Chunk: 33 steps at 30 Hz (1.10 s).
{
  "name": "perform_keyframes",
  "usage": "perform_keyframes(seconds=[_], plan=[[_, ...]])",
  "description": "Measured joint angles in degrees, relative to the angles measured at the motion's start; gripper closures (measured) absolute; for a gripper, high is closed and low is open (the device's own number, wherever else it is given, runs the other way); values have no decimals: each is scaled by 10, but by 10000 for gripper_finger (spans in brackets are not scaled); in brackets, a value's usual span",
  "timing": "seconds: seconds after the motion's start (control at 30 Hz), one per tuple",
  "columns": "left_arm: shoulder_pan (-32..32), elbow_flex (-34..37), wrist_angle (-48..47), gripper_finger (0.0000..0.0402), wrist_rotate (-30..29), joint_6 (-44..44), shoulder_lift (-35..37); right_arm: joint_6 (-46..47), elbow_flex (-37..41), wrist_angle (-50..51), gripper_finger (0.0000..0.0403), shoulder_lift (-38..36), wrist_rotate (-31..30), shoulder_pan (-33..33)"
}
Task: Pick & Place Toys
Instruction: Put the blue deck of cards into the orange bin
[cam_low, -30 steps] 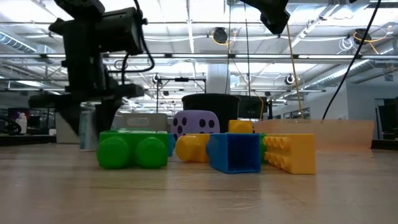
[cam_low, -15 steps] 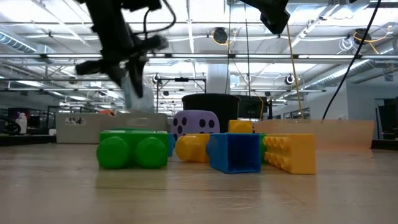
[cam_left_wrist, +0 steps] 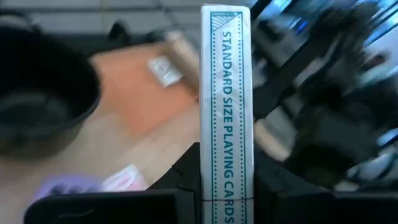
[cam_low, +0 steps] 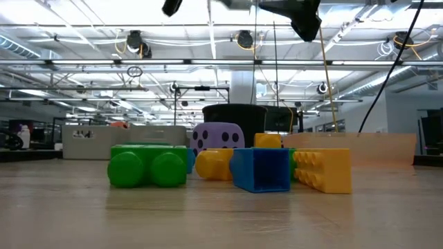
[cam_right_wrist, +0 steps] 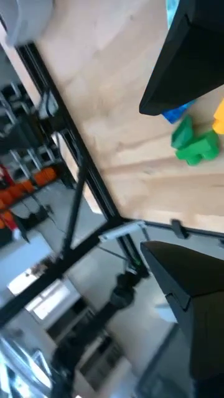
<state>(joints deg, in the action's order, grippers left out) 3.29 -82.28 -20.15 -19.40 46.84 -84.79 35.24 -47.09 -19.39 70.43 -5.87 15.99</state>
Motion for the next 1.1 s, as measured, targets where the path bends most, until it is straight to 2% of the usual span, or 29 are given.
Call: perform_keyframes(seconds=[0.17,0.4,0.63,0.77,1.1], plan=[[0,-3,84,327,3,-7,-2,-18,0,-54,57,0,-66,0],[10,-3,145,328,9,-22,-9,-36,0,-195,57,0,-178,-5],[15,-3,200,331,20,-46,-23,-28,0,-254,63,0,-180,-34],[15,-3,214,330,29,-46,-34,-37,0,-267,91,0,-179,-37],[15,-2,217,331,41,-53,-41,-63,0,-272,199,0,-179,-36]])
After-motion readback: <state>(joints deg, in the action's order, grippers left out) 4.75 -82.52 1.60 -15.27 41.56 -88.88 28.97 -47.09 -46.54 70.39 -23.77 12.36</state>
